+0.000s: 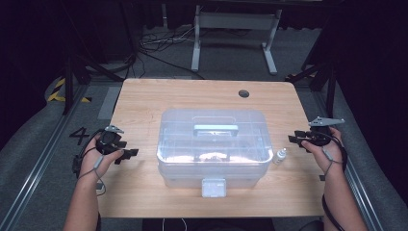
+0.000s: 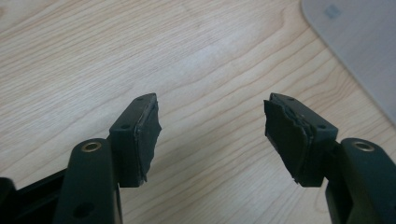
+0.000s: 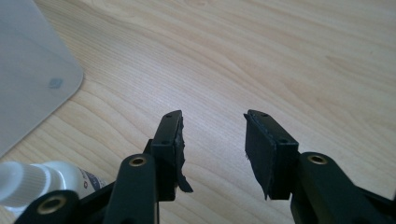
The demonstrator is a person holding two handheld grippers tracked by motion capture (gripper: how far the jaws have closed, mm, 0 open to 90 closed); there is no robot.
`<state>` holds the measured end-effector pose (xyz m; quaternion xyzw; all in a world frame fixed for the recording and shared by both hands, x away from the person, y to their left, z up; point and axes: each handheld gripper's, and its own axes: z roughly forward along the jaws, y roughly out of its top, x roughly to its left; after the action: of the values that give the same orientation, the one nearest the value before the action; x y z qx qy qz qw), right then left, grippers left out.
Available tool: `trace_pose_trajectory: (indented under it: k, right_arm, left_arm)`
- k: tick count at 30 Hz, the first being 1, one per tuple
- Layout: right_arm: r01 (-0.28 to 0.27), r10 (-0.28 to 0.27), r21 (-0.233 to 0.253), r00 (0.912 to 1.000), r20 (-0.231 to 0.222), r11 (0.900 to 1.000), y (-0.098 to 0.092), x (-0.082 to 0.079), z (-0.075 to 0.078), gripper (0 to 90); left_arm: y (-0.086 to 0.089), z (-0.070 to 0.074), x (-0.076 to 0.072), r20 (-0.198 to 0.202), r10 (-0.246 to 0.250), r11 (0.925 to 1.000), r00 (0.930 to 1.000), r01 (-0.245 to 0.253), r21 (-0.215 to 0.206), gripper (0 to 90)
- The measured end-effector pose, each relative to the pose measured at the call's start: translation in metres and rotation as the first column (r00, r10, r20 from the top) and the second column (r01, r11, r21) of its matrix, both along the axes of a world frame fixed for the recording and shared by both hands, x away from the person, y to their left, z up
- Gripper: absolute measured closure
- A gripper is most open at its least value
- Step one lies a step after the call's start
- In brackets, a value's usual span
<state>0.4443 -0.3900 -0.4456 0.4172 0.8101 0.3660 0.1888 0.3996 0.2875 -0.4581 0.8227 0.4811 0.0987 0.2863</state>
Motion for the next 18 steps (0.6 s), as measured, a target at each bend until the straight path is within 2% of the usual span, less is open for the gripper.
trace_pose_trajectory:
  k: [1, 3, 4, 5, 6, 9, 11, 15, 18]
  right_arm:
    - [0.000, 0.000, -0.005, 1.0000, 0.006, 1.000, 0.000, -0.001, 0.001, 57.8]
    - [-0.006, 0.006, 0.000, 0.9999, 0.010, 1.000, -0.001, -0.002, 0.002, 57.7]
    - [-0.008, 0.008, -0.001, 0.9998, 0.019, 1.000, -0.001, -0.002, 0.002, 57.8]
    - [-0.009, 0.009, 0.001, 0.9997, 0.021, 1.000, -0.001, -0.003, 0.002, 58.6]
    - [-0.009, 0.009, 0.001, 0.9997, 0.021, 1.000, -0.001, -0.003, 0.002, 58.6]
    - [0.004, -0.004, 0.017, 0.9998, -0.019, 1.000, -0.001, -0.004, 0.003, 58.3]
    - [-0.003, 0.003, 0.012, 1.0000, 0.007, 1.000, 0.000, -0.004, 0.005, 59.4]
    - [-0.008, 0.008, 0.030, 1.0000, 0.001, 1.000, 0.000, -0.006, 0.007, 63.4]
    - [-0.004, 0.004, 0.045, 1.0000, -0.004, 0.999, 0.000, -0.007, 0.008, 64.0]
  left_arm:
    - [0.000, 0.002, 0.000, -0.003, -0.005, 0.9993, 1.0000, 0.005, 0.037, 35.2]
    - [-0.001, 0.003, 0.000, -0.004, -0.002, 0.9989, 1.0000, 0.002, 0.046, 36.0]
    - [-0.003, 0.007, 0.000, -0.022, 0.012, 0.9982, 0.9997, -0.011, 0.060, 37.0]
    - [-0.003, 0.007, 0.000, -0.022, 0.012, 0.9982, 0.9997, -0.011, 0.060, 38.7]
    - [-0.004, 0.010, -0.001, -0.043, 0.018, 0.9982, 0.9989, -0.015, 0.059, 38.7]
    - [-0.002, 0.016, -0.002, -0.049, 0.023, 0.9991, 0.9985, -0.022, 0.037, 40.9]
    - [0.001, 0.018, -0.003, -0.034, 0.023, 0.9995, 0.9992, -0.022, 0.022, 42.2]
    - [0.004, 0.019, -0.004, -0.036, 0.018, 0.9998, 0.9992, -0.018, -0.005, 41.4]
    - [0.002, 0.021, -0.005, -0.050, 0.019, 0.9995, 0.9986, -0.020, -0.024, 36.6]
